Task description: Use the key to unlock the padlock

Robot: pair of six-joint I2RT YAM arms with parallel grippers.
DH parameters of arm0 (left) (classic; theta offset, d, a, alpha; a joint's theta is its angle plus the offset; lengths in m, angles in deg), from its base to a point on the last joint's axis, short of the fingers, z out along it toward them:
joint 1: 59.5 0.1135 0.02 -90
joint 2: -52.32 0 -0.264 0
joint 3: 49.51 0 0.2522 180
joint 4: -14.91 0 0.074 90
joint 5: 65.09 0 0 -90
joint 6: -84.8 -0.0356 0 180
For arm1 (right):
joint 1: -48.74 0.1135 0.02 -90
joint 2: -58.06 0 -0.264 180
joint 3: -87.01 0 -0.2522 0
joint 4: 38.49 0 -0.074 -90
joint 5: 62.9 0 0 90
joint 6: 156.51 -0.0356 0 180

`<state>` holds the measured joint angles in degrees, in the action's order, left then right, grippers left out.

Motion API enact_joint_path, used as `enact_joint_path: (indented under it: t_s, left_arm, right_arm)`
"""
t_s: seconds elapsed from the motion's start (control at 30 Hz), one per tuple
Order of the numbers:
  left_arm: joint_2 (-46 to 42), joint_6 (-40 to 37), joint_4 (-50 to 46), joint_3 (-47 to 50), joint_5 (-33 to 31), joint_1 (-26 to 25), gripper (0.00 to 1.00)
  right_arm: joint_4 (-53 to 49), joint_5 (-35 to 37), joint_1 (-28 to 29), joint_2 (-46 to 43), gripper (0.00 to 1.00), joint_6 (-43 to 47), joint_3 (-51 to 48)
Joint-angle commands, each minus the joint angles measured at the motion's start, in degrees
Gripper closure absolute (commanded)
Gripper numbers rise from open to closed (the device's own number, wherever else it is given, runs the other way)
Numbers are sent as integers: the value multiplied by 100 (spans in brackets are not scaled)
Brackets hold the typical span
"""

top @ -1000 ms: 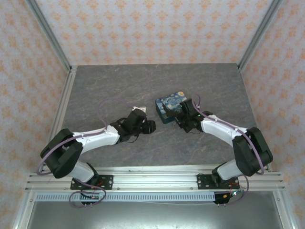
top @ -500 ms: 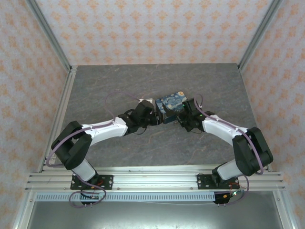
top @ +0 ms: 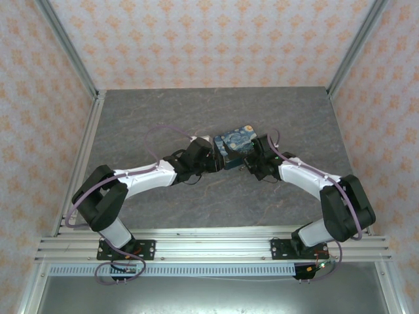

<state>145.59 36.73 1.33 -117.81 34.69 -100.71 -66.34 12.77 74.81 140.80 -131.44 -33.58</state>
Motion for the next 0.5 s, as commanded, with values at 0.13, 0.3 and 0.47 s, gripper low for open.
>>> enact_joint_path:
  t_s: [0.13, 0.3, 0.47]
  left_arm:
    - [-297, 87, -139, 259, -288, 18, 52]
    - [-516, 65, -241, 378, -413, 17, 52]
    - [-824, -76, -545, 392, -594, 41, 52]
  right_arm:
    - [-151, 387, -119, -343, 100, 26, 172]
    - [-224, 480, -136, -479, 100, 51, 199]
    - [-398, 610, -146, -776, 100, 79, 216]
